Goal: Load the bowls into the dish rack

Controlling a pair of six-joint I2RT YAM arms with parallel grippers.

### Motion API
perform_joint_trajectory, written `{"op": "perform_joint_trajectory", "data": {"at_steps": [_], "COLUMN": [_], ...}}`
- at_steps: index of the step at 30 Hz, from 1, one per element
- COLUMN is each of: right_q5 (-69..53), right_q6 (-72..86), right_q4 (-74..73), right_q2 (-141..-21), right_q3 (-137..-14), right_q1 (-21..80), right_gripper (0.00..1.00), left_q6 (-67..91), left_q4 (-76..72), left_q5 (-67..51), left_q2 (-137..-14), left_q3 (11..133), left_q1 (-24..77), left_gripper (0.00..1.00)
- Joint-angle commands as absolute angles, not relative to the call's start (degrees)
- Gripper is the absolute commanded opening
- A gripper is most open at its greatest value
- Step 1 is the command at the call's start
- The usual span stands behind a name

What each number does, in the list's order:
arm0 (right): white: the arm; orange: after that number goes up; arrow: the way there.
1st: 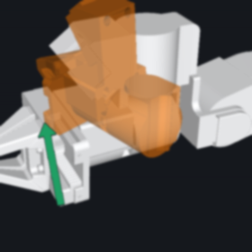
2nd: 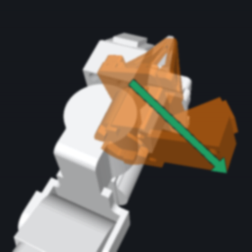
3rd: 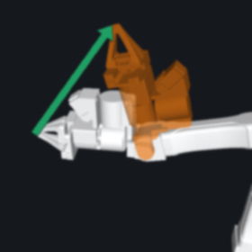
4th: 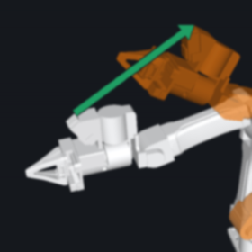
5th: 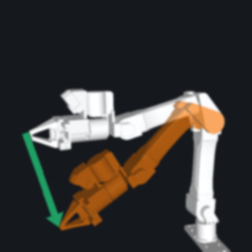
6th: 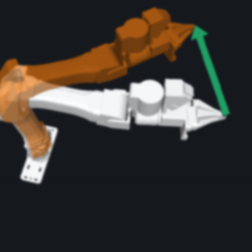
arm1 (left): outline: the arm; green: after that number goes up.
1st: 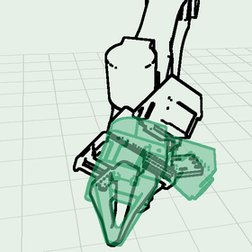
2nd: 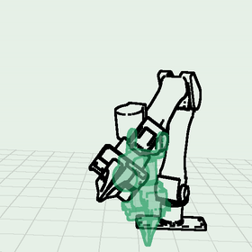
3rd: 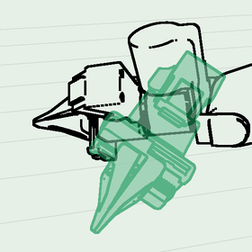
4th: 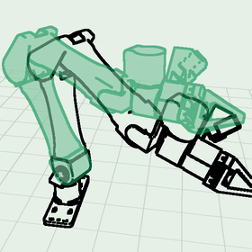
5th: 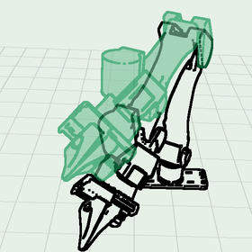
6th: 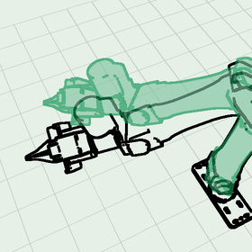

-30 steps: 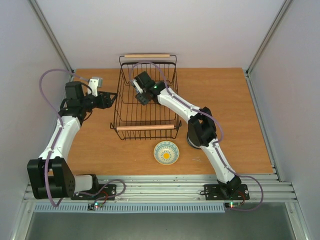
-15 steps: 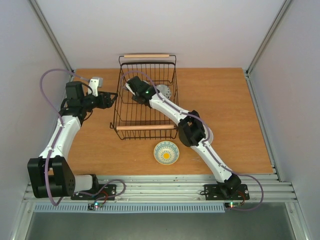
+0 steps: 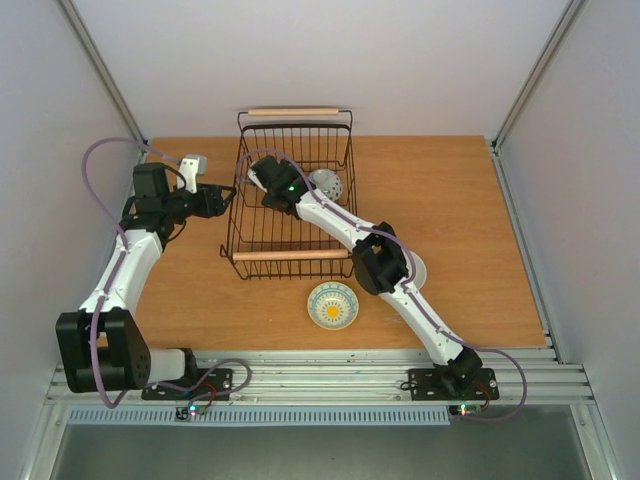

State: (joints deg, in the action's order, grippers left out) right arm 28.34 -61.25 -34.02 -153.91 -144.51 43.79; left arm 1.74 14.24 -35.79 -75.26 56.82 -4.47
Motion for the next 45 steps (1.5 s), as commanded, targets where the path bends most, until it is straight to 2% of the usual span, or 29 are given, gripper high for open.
{"op": "perform_joint_trajectory", "data": {"at_steps": [1,8,14,18,23,31,38,45], "right_q5": [25.3,19.6,15.0,11.5,6.6,10.0,11.2,7.0], "right_q6": [-58.1,-55.0,-52.1,-45.9,-34.3,-21.3,-10.4,-1.0], "right_q4": [-34.1,-36.4,-35.3,-32.9,-23.2,-20.7,-28.9,-33.7], "right_q2": [-150.3,-145.0,-137.5,-128.6,-109.0,-83.1,-66.4,-52.8], "right_q3": [-145.2,-142.9,-136.0,-127.2,-106.5,-81.2,-67.3,-55.1], "right_q1": [44.1,44.2,43.9,42.9,40.5,39.8,39.8,40.0], "right_gripper": [0.98,0.99,0.99,0.99,0.98,0.89,0.74,0.56], "left_q6": [1.9,1.8,1.8,1.7,1.6,1.6,1.5,1.5], "left_q4": [11.3,11.5,11.6,12.0,12.0,12.3,12.4,12.6], "left_q5": [-36.5,-36.8,-37.3,-37.3,-37.7,-38.3,-38.4,-38.6], "left_q2": [-75.7,-75.5,-75.4,-75.0,-74.8,-75.1,-75.2,-76.0], "left_q3": [56.9,57.0,57.0,57.0,57.0,57.2,57.4,57.5], "left_q1": [-4.5,-4.5,-4.5,-4.5,-4.5,-4.5,-4.4,-4.5], "left_gripper": [0.75,0.75,0.75,0.75,0.74,0.75,0.75,0.75]}}
